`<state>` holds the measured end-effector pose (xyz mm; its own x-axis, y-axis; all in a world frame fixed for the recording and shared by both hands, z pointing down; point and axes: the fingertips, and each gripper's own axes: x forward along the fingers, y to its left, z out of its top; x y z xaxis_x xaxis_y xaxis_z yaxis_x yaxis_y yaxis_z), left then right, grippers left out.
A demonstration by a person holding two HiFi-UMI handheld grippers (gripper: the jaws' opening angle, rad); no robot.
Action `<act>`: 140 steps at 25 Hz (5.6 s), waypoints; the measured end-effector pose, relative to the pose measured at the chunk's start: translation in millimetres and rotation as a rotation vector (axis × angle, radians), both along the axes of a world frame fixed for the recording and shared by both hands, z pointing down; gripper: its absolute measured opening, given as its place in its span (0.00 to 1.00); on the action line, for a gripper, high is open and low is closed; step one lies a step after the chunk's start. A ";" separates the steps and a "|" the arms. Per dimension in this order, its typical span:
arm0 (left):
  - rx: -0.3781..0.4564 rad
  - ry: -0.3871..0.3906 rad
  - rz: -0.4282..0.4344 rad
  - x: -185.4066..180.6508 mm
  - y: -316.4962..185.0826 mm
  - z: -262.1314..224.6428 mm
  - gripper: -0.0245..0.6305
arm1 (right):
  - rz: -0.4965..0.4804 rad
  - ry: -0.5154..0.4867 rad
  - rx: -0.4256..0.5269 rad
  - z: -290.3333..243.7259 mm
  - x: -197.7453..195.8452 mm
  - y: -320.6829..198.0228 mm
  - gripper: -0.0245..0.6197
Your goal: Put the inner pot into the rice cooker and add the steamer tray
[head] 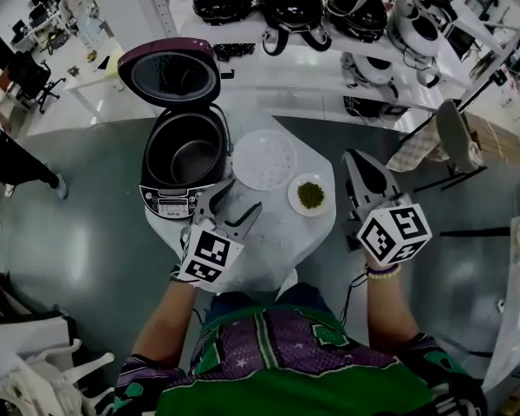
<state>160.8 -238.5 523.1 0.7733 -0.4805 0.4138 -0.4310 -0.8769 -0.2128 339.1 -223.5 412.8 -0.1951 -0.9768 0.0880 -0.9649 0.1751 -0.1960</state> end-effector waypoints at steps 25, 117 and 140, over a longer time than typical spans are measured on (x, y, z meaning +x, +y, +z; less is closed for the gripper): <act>-0.094 -0.332 0.069 79.4 -50.3 195.5 0.48 | 0.026 0.004 -0.102 53.8 82.3 17.6 0.05; 0.224 -0.513 0.512 -42.2 -9.4 10.4 0.10 | 0.099 0.012 0.019 -50.7 -111.4 52.4 0.05; 0.084 -0.623 0.374 -153.2 -93.2 49.7 0.10 | 0.090 0.014 -0.049 -30.1 -168.1 33.3 0.05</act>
<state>7.6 -331.7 572.9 0.5248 -0.2797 0.8040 0.1175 -0.9116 -0.3938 171.0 -190.2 382.7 -0.1053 -0.9848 0.1380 -0.9789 0.0783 -0.1886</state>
